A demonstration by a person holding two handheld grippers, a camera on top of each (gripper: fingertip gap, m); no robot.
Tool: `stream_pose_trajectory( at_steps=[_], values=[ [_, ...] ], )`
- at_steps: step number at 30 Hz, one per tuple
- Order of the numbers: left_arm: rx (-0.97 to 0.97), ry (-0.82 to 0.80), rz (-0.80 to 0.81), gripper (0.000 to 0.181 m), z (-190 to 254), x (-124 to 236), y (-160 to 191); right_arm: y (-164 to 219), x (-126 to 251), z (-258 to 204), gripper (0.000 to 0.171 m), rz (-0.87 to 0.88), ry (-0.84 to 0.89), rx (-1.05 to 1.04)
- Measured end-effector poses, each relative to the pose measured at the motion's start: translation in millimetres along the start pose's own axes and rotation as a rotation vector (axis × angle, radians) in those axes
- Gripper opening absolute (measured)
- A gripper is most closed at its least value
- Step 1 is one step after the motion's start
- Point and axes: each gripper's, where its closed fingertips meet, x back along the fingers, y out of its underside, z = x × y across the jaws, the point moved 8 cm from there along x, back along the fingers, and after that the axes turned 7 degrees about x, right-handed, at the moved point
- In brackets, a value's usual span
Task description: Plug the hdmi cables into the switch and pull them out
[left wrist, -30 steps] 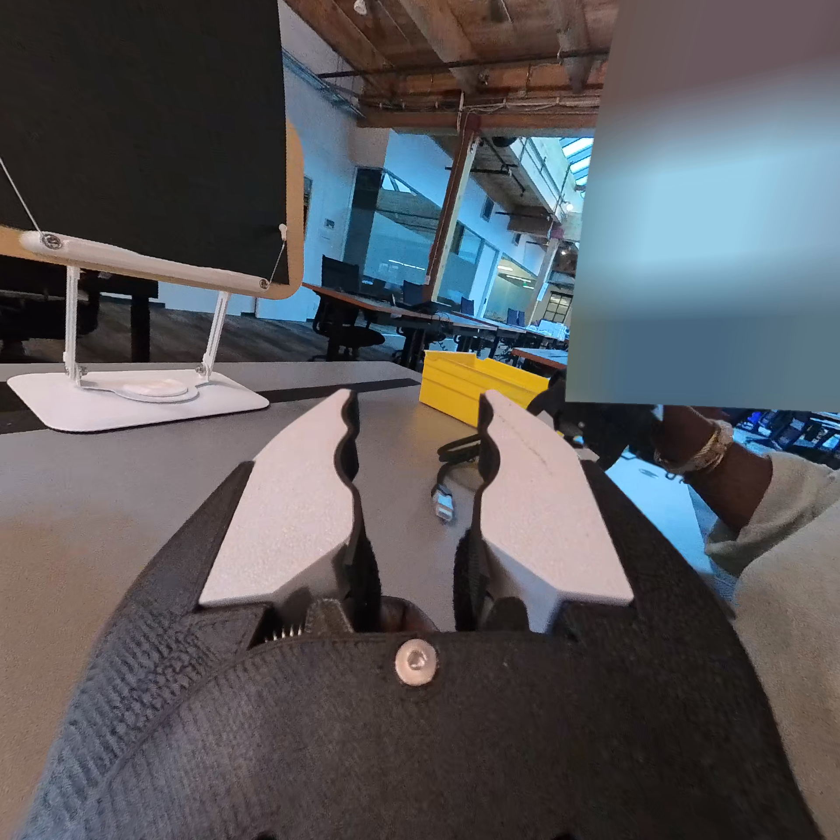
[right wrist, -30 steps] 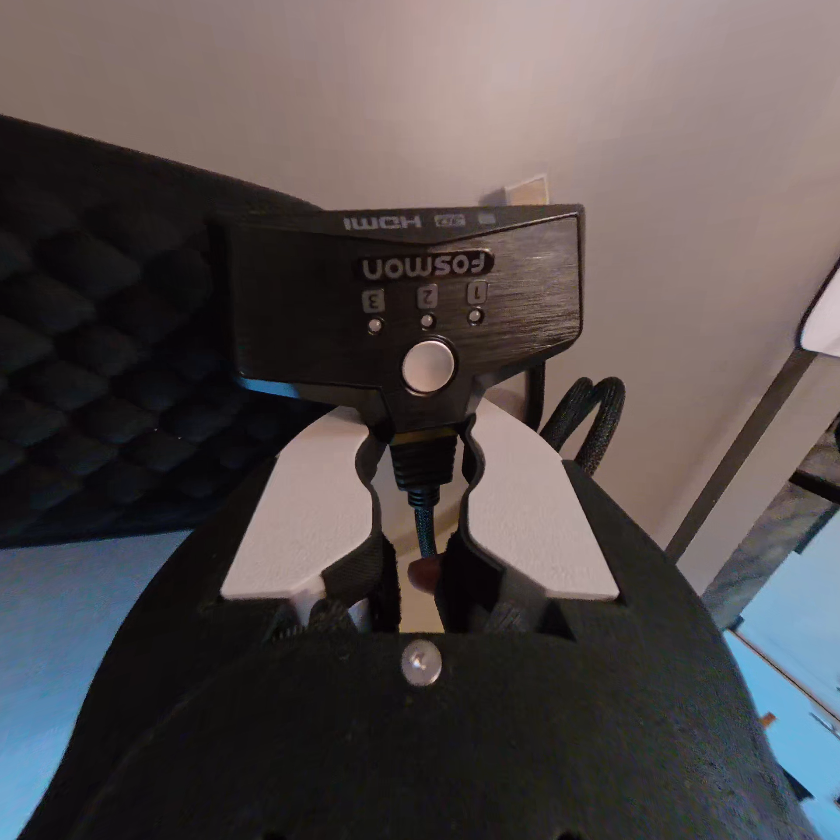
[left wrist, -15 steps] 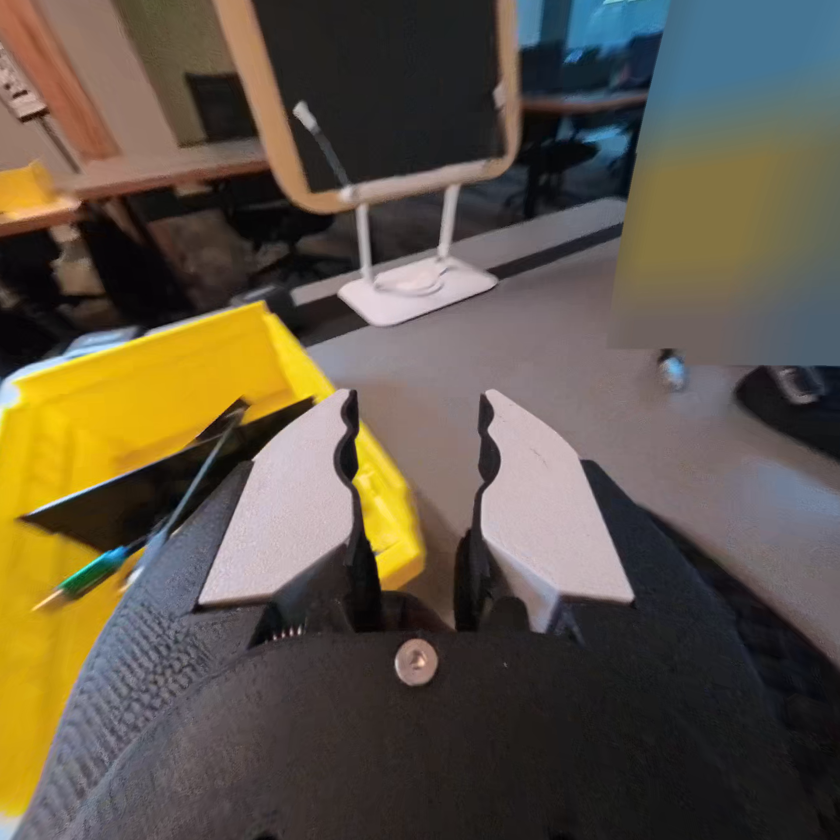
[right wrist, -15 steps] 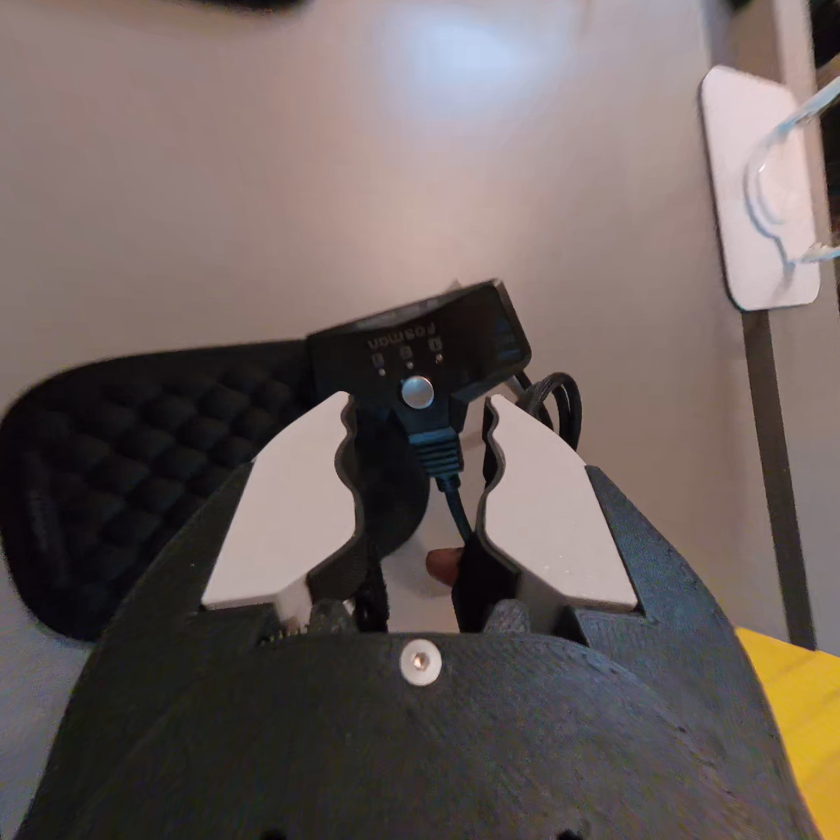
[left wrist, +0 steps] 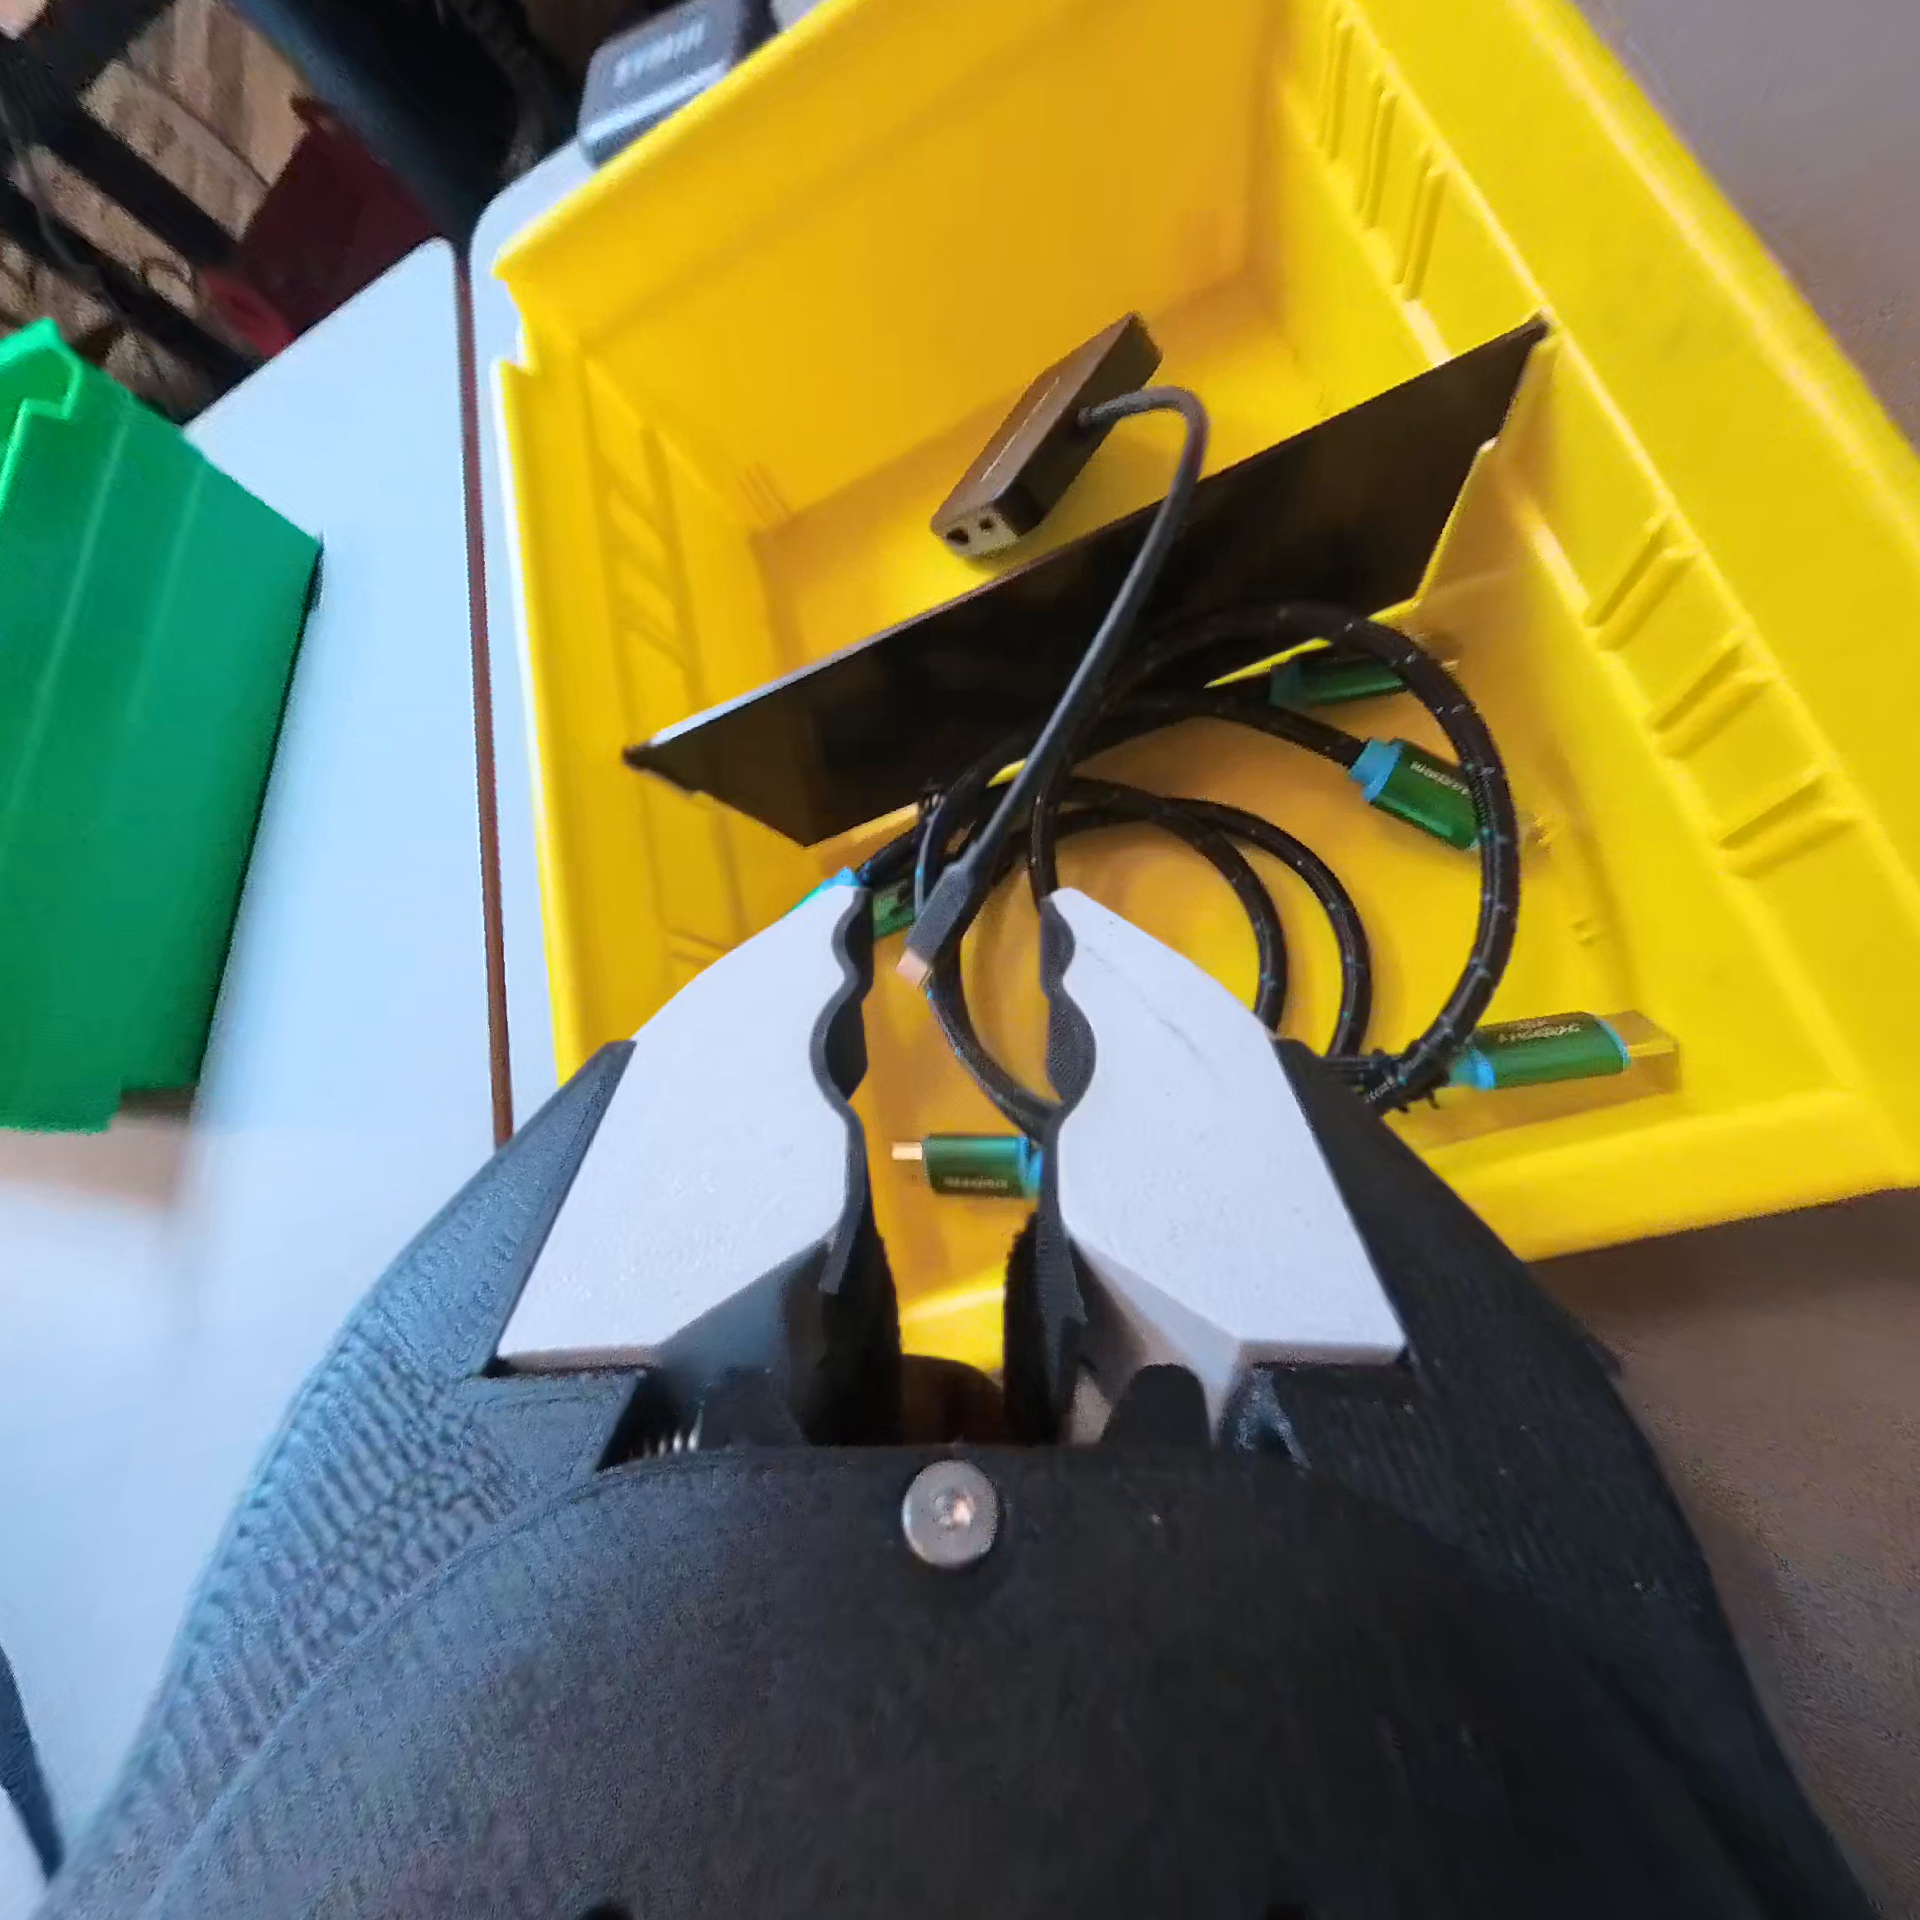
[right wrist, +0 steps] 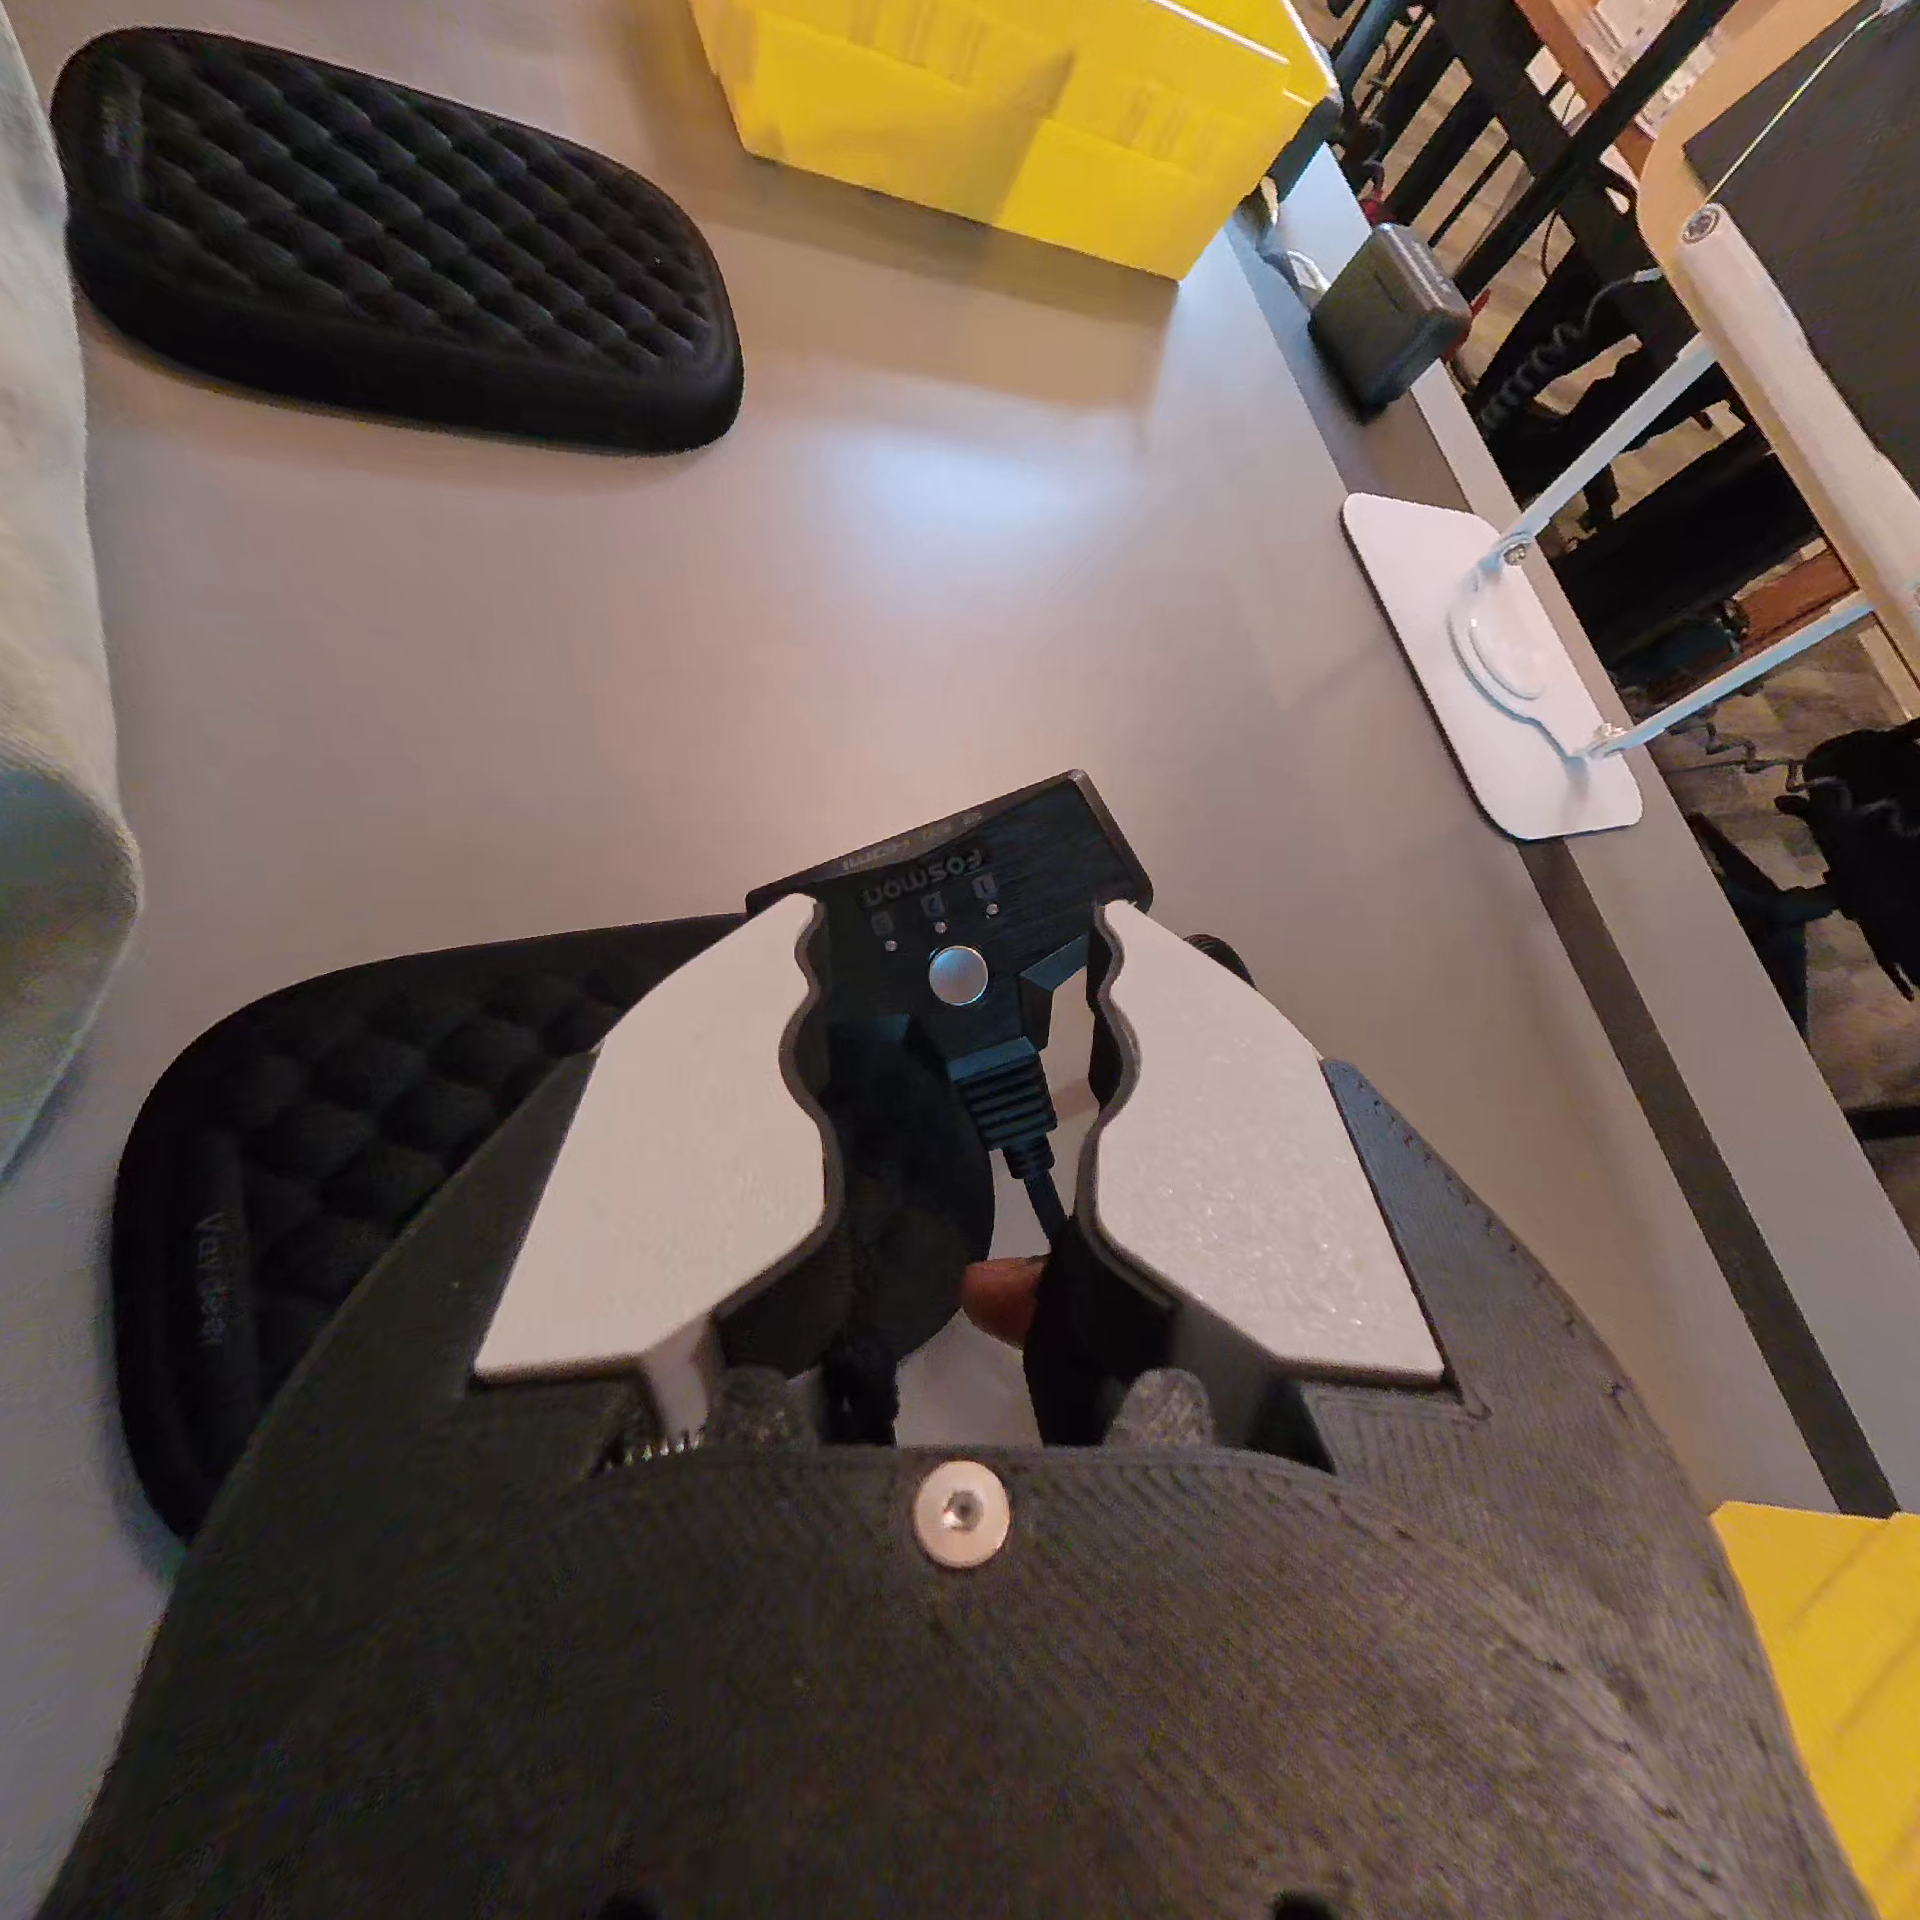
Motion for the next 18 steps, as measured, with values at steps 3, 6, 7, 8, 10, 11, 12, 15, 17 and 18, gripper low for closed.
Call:
stream_pose_trajectory(
  at_steps=[3,6,7,8,10,11,12,15,17,18],
  values=[
    [-0.126,0.069,0.039,0.03,11,-17,-12,-1,1,1,0.048,0.015,0.013,0.002],
    [-0.224,0.083,0.015,0.018,13,-34,-17,-2,2,2,0.047,0.026,0.033,0.006],
    [-0.244,0.09,-0.007,0.007,13,-37,-17,-2,3,2,0.047,0.024,0.039,0.008],
    [-0.257,0.098,-0.022,0.007,11,-39,-19,-2,4,2,0.047,0.02,0.045,0.009],
    [-0.263,0.105,0.026,0.005,8,-33,-31,-1,6,1,0.046,0.011,0.059,0.009],
    [-0.257,0.114,0.069,0.005,6,-27,-40,-1,7,1,0.046,0.009,0.064,0.009],
    [-0.254,0.116,0.111,0.005,4,-21,-50,-1,9,1,0.046,0.01,0.068,0.008],
    [-0.356,0.094,0.169,0.005,-8,-16,-81,-2,11,2,0.045,0.02,0.089,0.012],
    [-0.434,0.083,0.145,0.005,-15,-20,-99,-2,12,3,0.045,0.022,0.103,0.016],
    [-0.456,0.098,0.118,0.005,-18,-24,-106,-2,13,3,0.044,0.02,0.107,0.016]
  ],
)
